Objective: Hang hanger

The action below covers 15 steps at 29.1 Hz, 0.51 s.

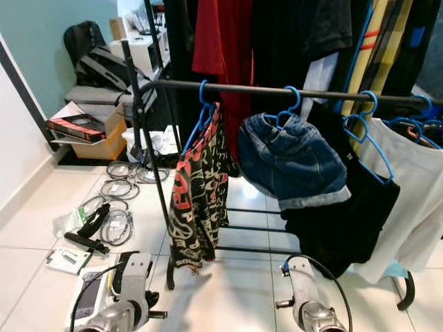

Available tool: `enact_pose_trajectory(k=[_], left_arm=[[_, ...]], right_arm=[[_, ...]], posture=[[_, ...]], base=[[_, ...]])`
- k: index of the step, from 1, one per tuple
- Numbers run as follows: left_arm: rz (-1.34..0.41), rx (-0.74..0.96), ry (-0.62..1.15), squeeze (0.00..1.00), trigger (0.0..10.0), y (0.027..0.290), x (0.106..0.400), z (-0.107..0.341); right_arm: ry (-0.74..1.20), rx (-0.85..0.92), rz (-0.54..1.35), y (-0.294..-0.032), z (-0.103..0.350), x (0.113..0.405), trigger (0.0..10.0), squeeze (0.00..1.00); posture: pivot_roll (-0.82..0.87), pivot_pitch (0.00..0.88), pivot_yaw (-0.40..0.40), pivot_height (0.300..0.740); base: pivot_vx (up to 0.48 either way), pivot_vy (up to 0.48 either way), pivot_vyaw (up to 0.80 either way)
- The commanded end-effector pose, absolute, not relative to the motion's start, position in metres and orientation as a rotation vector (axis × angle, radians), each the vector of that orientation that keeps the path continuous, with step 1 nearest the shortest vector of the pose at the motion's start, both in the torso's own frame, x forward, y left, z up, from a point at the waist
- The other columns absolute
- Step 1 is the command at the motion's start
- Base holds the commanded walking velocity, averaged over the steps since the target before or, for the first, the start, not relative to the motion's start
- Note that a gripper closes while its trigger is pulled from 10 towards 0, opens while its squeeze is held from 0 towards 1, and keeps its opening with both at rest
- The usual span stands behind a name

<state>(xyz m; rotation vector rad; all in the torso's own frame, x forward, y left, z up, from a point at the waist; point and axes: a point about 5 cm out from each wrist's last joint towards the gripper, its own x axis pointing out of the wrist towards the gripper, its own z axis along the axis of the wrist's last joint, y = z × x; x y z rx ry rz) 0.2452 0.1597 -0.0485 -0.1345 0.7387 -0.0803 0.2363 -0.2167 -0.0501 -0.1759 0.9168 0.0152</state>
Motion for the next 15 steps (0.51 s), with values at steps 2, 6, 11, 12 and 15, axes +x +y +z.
enact_pose_trajectory(k=[2,6,11,12,15], left_arm=[[-0.011,-0.156,0.654,0.00,10.0,0.161,0.247,-0.045],[0.049,-0.190,0.608,0.00,10.0,0.163,0.248,-0.043],[0.269,-0.216,0.248,0.00,10.0,0.235,0.305,0.030],[0.285,-0.244,0.104,0.00,10.0,0.257,0.323,0.065],[0.251,-0.284,-0.053,1.00,10.0,0.271,0.336,0.099]], right_arm=[[0.913,-0.184,0.015,-0.219,-0.050,0.236,10.0,0.00],[0.914,-0.186,0.016,-0.219,-0.050,0.236,10.0,0.00],[0.914,-0.191,0.021,-0.219,-0.049,0.236,10.0,0.00],[0.914,-0.191,0.021,-0.219,-0.049,0.236,10.0,0.00],[0.912,-0.190,0.021,-0.219,-0.050,0.236,10.0,0.00]], posture=[[-0.02,0.008,0.003,0.740],[-0.01,0.015,-0.005,0.740],[-0.01,0.022,-0.006,0.740],[-0.01,0.022,-0.005,0.740],[-0.01,0.024,0.000,0.740]], base=[[0.000,0.000,0.00],[0.000,0.000,0.00],[0.000,0.000,0.00],[0.000,0.000,0.00],[0.000,0.000,0.00]])
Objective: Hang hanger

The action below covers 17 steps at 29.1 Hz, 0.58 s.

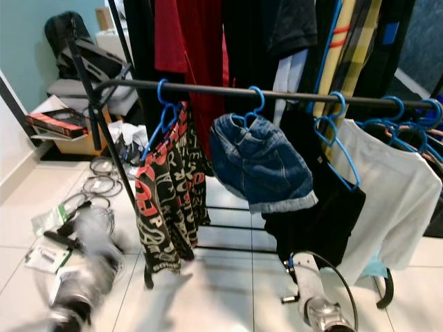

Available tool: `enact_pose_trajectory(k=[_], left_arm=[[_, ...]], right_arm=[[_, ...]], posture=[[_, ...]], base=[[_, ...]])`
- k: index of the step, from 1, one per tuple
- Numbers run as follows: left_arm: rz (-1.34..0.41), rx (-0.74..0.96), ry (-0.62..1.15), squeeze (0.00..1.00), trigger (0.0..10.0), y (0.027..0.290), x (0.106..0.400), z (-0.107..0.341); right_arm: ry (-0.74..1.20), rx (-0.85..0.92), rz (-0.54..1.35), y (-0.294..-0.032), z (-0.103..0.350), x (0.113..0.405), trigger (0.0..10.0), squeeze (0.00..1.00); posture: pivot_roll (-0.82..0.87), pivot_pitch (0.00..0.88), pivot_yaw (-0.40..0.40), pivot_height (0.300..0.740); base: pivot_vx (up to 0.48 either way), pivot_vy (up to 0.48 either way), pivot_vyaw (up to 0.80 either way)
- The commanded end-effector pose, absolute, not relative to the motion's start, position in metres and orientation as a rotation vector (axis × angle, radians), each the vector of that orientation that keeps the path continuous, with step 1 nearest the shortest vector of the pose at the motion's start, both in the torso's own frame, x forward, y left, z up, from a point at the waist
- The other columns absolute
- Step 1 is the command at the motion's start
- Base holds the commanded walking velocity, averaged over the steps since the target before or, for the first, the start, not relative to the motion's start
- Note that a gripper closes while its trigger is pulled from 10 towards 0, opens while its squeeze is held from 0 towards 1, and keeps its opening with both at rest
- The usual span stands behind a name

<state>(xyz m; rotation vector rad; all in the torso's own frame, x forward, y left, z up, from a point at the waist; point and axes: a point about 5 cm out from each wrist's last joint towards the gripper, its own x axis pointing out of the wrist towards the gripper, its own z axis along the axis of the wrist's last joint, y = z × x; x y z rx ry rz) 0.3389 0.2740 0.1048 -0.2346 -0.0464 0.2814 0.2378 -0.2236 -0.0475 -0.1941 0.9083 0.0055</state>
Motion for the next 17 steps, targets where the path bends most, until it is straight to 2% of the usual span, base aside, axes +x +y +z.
enact_pose_trajectory(k=[1,2,3,4,5,8,9,12,14,15,17], left_arm=[[0.251,-0.284,-0.053,1.00,10.0,0.271,0.336,0.099],[0.172,-0.301,-0.178,1.00,10.0,0.274,0.343,0.125],[0.172,-0.301,-0.178,1.00,10.0,0.274,0.343,0.125],[0.074,-0.301,-0.287,1.00,10.0,0.271,0.348,0.148],[0.074,-0.301,-0.287,1.00,10.0,0.271,0.348,0.148],[-0.108,-0.288,-0.444,1.00,10.0,0.250,0.358,0.192],[-0.108,-0.288,-0.444,1.00,10.0,0.250,0.358,0.192],[-0.152,-0.206,-0.418,1.00,10.0,0.218,0.372,0.204],[-0.148,-0.160,-0.394,1.00,10.0,0.208,0.377,0.204],[-0.122,-0.159,-0.362,0.00,10.0,0.202,0.381,0.201],[-0.105,-0.161,-0.341,0.00,10.0,0.199,0.384,0.199]], right_arm=[[0.912,-0.190,0.021,-0.219,-0.050,0.236,10.0,0.00],[0.912,-0.189,0.020,-0.218,-0.050,0.236,10.0,0.00],[0.912,-0.189,0.020,-0.218,-0.050,0.236,10.0,0.00],[0.911,-0.188,0.019,-0.218,-0.050,0.236,10.0,0.00],[0.911,-0.188,0.019,-0.218,-0.050,0.236,10.0,0.00],[0.912,-0.190,0.019,-0.218,-0.050,0.235,10.0,0.00],[0.912,-0.190,0.019,-0.218,-0.050,0.235,10.0,0.00],[0.911,-0.182,0.020,-0.217,-0.051,0.235,10.0,0.00],[0.910,-0.168,0.019,-0.216,-0.051,0.235,10.0,0.00],[0.915,-0.174,0.018,-0.216,-0.051,0.235,10.0,0.00],[0.919,-0.181,0.017,-0.216,-0.051,0.235,10.0,0.00]], posture=[[-0.01,0.024,0.000,0.740],[-0.01,0.026,0.002,0.740],[-0.01,0.026,0.002,0.740],[-0.01,0.029,0.006,0.740],[-0.01,0.029,0.006,0.740],[-0.01,0.032,0.008,0.740],[-0.01,0.032,0.008,0.740],[-0.01,0.032,0.016,0.740],[-0.01,0.032,0.016,0.740],[-0.02,0.032,0.024,0.740],[-0.02,0.032,0.024,0.740]], base=[[0.000,0.000,0.00],[0.000,0.000,0.00],[0.000,0.000,0.00],[0.000,0.000,0.00],[0.000,0.000,0.00],[0.000,0.000,0.00],[0.000,0.000,0.00],[0.000,0.000,0.00],[0.000,0.000,0.00],[0.000,0.000,-0.68],[0.000,0.000,-0.68]])
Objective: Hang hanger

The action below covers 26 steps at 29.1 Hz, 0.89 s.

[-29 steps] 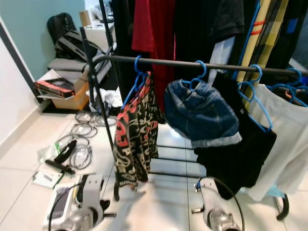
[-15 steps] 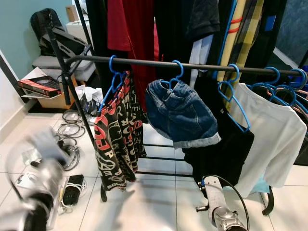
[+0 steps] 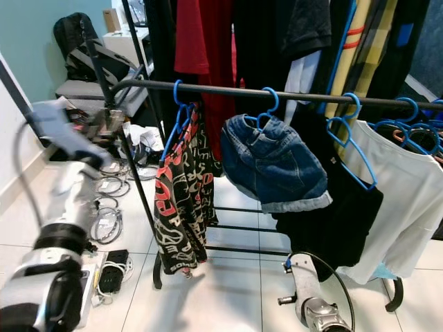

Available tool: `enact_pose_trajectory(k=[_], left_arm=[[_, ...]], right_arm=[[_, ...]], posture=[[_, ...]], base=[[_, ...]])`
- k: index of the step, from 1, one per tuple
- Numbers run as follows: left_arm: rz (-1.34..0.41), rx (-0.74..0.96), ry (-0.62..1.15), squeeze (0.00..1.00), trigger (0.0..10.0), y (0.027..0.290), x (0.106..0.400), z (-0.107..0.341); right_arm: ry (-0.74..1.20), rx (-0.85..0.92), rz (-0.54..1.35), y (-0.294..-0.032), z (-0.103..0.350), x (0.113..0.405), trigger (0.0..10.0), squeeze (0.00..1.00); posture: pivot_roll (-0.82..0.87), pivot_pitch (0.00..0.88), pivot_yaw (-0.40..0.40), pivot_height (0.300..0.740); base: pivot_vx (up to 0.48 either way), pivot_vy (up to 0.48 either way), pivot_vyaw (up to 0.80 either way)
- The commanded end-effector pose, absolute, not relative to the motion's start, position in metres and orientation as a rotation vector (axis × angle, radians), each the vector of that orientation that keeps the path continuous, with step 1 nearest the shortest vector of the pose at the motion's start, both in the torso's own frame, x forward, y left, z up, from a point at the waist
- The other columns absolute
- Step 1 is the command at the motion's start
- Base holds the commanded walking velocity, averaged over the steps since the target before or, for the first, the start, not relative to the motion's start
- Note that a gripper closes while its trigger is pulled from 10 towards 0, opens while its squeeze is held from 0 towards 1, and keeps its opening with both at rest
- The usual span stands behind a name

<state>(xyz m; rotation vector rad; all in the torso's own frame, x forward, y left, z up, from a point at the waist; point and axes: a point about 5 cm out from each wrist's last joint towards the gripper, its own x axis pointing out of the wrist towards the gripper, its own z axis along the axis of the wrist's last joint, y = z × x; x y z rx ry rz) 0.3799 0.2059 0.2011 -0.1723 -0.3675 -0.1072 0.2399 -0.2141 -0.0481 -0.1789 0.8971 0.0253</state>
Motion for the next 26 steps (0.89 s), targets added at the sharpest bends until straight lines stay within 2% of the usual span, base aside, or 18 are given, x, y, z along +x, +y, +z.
enact_pose_trajectory(k=[1,4,6,12,15,16,18,19,26], left_arm=[[-0.105,-0.161,-0.341,0.00,10.0,0.199,0.384,0.199],[-0.101,-0.120,-0.311,0.00,10.0,0.193,0.386,0.197],[-0.076,0.030,-0.240,0.00,10.0,0.186,0.388,0.190],[-0.031,0.111,-0.209,0.00,10.0,0.187,0.389,0.187],[0.043,0.190,-0.200,0.00,10.0,0.196,0.388,0.191],[0.104,0.206,-0.210,1.00,10.0,0.204,0.388,0.196],[0.104,0.206,-0.210,1.00,10.0,0.204,0.388,0.196],[0.241,0.233,-0.235,1.00,10.0,0.226,0.387,0.208],[0.323,0.280,-0.217,1.00,10.0,0.248,0.381,0.208]], right_arm=[[0.919,-0.181,0.017,-0.216,-0.051,0.235,10.0,0.00],[0.922,-0.187,0.019,-0.216,-0.051,0.235,10.0,0.00],[0.924,-0.197,0.022,-0.216,-0.051,0.235,10.0,0.00],[0.917,-0.196,0.018,-0.216,-0.051,0.235,10.0,0.00],[0.908,-0.199,0.016,-0.216,-0.050,0.236,10.0,0.00],[0.906,-0.200,0.015,-0.216,-0.050,0.236,10.0,0.00],[0.906,-0.200,0.015,-0.216,-0.050,0.236,10.0,0.00],[0.904,-0.201,0.015,-0.216,-0.050,0.236,10.0,0.00],[0.906,-0.206,0.017,-0.216,-0.050,0.236,10.0,0.00]], posture=[[-0.02,0.032,0.024,0.740],[-0.02,0.032,0.027,0.740],[-0.02,0.036,0.029,0.740],[-0.02,0.038,0.028,0.740],[-0.03,0.041,0.034,0.740],[-0.03,0.043,0.039,0.740],[-0.03,0.043,0.039,0.740],[-0.03,0.044,0.041,0.740],[-0.03,0.051,0.043,0.740]], base=[[0.000,0.000,-0.68],[0.000,0.000,-0.69],[0.000,0.000,-0.68],[0.000,0.000,-0.67],[0.000,0.000,0.00],[0.000,0.000,0.00],[0.000,0.000,0.00],[0.000,0.000,0.00],[0.000,0.000,0.00]])
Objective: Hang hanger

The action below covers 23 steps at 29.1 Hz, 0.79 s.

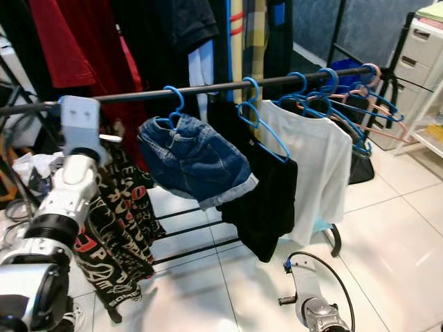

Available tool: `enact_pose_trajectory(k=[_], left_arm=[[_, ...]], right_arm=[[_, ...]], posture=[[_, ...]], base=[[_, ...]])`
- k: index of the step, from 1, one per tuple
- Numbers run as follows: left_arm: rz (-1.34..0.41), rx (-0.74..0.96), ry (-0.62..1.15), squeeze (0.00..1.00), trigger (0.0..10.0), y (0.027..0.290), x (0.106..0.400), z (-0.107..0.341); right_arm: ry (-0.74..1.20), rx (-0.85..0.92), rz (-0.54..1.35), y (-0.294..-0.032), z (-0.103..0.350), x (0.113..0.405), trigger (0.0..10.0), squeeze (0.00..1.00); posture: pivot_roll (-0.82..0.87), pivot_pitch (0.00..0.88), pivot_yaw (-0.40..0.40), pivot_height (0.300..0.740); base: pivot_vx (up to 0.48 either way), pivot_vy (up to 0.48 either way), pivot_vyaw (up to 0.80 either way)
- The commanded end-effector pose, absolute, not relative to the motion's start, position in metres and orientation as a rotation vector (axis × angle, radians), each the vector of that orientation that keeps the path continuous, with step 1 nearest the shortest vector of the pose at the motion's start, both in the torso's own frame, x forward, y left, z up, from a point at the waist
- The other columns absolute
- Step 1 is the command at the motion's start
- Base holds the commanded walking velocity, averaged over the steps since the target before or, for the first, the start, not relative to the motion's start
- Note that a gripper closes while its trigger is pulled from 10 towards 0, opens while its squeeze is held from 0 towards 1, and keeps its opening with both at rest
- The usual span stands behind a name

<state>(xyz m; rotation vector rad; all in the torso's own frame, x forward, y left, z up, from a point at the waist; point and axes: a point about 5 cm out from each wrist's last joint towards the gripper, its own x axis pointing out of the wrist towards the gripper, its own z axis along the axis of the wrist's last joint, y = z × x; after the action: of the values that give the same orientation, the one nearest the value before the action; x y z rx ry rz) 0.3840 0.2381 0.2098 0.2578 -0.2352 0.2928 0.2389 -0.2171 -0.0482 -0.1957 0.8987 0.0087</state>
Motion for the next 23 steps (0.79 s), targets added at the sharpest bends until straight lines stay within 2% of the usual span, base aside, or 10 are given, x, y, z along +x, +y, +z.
enact_pose_trajectory(k=[1,7,14,15,16,23], left_arm=[[0.336,0.288,-0.202,1.00,10.0,0.253,0.379,0.205],[0.348,0.300,-0.187,1.00,10.0,0.258,0.375,0.202],[0.316,0.244,-0.059,1.00,10.0,0.256,0.370,0.174],[0.278,0.218,-0.009,0.25,10.0,0.248,0.373,0.163],[0.246,0.197,0.025,0.00,10.0,0.239,0.377,0.157],[0.194,0.175,0.015,0.00,10.0,0.224,0.389,0.168]], right_arm=[[0.907,-0.208,0.018,-0.216,-0.050,0.236,10.0,0.00],[0.909,-0.211,0.019,-0.216,-0.051,0.236,10.0,0.00],[0.916,-0.221,0.027,-0.216,-0.051,0.235,10.0,0.00],[0.916,-0.221,0.028,-0.216,-0.052,0.234,10.0,0.00],[0.917,-0.221,0.029,-0.215,-0.052,0.234,10.0,0.00],[0.915,-0.217,0.028,-0.215,-0.053,0.233,10.0,0.00]], posture=[[-0.03,0.051,0.043,0.740],[-0.03,0.055,0.042,0.740],[-0.03,0.057,0.042,0.740],[-0.03,0.058,0.042,0.740],[-0.04,0.062,0.043,0.740],[-0.05,0.079,0.055,0.740]], base=[[0.000,0.000,0.00],[0.000,0.000,0.00],[0.000,0.000,0.00],[0.000,0.000,0.00],[0.000,0.000,0.00],[0.000,0.000,0.00]])
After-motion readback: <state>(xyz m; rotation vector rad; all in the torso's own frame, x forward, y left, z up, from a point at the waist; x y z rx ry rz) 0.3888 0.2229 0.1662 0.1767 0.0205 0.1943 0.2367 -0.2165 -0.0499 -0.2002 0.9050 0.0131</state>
